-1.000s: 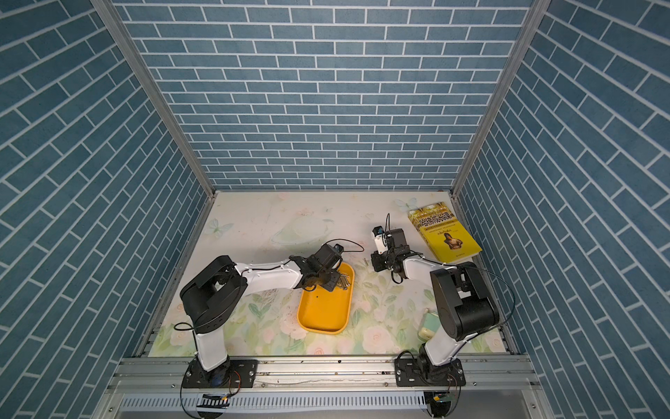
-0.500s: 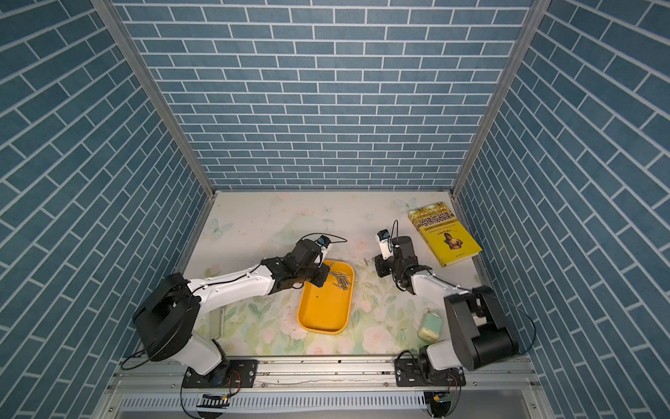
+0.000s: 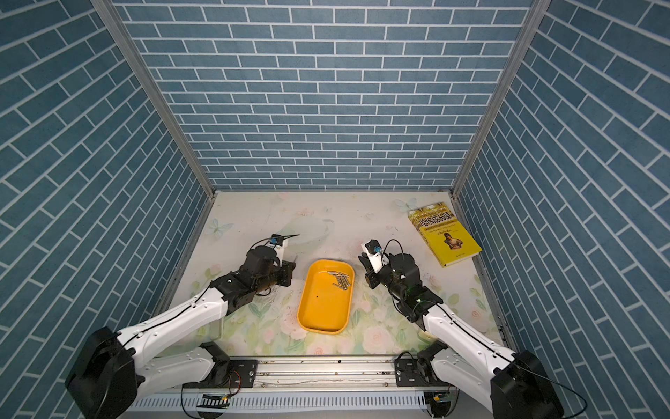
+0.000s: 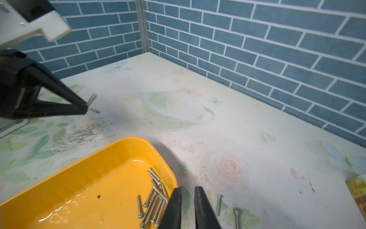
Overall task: Take out the screws from the storage box
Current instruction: Place the screw at the center of the board.
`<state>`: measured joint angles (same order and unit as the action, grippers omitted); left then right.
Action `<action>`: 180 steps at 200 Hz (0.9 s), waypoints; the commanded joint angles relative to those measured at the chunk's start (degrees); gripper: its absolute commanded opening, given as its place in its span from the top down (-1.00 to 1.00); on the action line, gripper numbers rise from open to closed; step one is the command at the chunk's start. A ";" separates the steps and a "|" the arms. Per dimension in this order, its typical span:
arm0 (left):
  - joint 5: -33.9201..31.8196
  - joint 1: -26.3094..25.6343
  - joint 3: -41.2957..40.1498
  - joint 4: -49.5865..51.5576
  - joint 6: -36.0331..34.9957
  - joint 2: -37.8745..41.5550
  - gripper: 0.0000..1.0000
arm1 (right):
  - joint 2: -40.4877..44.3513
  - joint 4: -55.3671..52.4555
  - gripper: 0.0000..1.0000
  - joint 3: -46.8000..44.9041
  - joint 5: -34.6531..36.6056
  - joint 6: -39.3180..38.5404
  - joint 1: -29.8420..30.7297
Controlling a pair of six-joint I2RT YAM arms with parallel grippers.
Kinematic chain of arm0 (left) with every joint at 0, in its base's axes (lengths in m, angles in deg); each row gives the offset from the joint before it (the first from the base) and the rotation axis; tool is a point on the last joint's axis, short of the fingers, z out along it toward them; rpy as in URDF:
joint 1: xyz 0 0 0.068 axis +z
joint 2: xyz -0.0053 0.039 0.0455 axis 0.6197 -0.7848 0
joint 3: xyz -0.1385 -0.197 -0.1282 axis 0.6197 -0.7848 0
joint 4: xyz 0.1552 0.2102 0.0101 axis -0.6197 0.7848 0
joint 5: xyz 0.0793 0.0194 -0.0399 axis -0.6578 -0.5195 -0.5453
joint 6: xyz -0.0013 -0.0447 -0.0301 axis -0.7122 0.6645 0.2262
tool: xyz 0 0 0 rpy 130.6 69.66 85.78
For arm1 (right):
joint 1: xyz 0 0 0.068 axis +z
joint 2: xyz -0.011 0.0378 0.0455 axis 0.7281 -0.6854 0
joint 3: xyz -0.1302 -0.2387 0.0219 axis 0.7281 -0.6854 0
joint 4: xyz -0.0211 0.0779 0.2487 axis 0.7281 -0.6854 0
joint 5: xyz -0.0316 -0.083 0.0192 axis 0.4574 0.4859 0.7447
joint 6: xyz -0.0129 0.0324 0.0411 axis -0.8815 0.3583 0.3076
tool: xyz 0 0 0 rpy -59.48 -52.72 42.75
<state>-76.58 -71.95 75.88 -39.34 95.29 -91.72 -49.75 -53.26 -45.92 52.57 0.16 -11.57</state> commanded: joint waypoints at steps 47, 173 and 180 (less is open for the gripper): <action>-2.20 7.53 -3.36 0.96 3.70 1.38 1.00 | -3.90 -5.51 0.62 4.86 -0.10 -9.40 8.56; 2.99 13.70 -2.40 2.22 5.34 -15.65 1.00 | -37.00 -33.03 0.59 31.74 8.66 -19.12 21.04; 2.55 13.70 -2.13 2.40 5.36 -15.84 1.00 | -37.93 -34.34 0.59 32.99 8.67 -19.17 21.09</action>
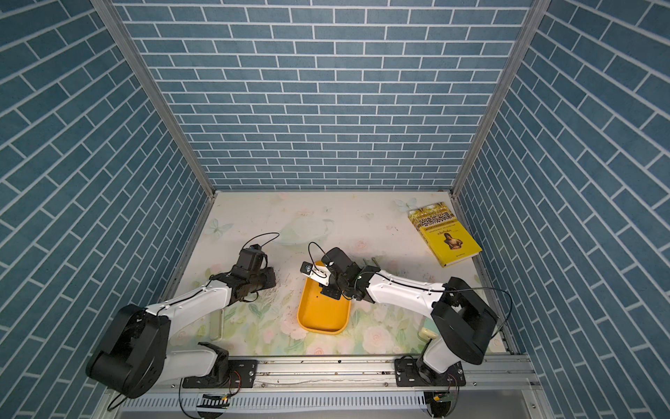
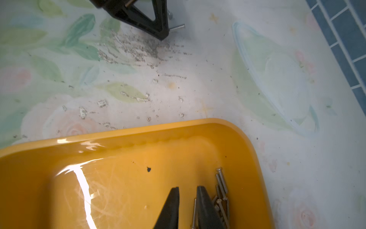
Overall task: Take out the screws from the storage box
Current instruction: Place the screw at the center of the board.
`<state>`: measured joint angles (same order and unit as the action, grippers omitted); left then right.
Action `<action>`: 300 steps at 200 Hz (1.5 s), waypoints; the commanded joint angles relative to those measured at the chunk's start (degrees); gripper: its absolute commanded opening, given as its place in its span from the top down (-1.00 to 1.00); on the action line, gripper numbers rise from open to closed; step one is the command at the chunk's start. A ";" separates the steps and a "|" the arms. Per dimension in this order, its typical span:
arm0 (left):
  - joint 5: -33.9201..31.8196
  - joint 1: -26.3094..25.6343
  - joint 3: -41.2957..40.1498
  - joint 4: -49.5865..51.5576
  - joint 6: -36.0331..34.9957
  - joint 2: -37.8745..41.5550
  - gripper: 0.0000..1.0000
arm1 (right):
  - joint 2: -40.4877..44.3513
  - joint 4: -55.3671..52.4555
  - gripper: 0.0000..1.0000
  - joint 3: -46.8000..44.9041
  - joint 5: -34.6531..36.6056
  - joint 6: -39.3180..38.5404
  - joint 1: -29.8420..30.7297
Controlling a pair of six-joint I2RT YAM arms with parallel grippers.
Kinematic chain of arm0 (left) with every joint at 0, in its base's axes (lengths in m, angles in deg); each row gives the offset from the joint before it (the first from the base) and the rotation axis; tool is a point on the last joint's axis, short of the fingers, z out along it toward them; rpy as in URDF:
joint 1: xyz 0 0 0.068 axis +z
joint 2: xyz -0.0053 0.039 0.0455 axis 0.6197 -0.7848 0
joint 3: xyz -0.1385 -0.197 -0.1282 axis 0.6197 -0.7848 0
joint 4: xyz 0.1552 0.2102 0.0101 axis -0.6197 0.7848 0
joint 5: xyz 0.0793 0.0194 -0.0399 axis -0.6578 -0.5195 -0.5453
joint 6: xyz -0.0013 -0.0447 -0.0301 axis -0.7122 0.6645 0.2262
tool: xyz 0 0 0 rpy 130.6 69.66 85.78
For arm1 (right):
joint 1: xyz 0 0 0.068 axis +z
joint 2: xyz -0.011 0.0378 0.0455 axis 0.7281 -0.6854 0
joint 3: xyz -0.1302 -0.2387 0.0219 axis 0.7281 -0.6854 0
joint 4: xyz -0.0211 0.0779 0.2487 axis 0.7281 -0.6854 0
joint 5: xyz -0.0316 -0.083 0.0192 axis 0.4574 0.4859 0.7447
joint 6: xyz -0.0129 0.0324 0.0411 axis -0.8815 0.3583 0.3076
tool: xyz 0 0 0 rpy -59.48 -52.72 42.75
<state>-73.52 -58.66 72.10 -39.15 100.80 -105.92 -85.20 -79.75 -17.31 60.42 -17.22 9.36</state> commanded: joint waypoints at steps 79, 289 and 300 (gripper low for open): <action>-3.48 0.41 2.95 5.14 -0.29 -4.36 1.00 | -6.81 -12.49 0.59 7.33 3.29 -1.31 0.14; -3.26 0.41 3.19 5.43 -0.43 -5.49 0.31 | -19.82 -26.11 0.60 19.21 6.66 3.59 -3.72; -3.11 0.41 3.15 5.38 -0.48 -5.51 0.26 | -19.91 -26.79 0.61 19.44 6.53 3.67 -3.71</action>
<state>-76.21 -58.68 75.13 -35.98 100.56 -111.08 -104.04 -102.74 0.39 67.07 -15.75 5.82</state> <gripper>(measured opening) 0.352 0.199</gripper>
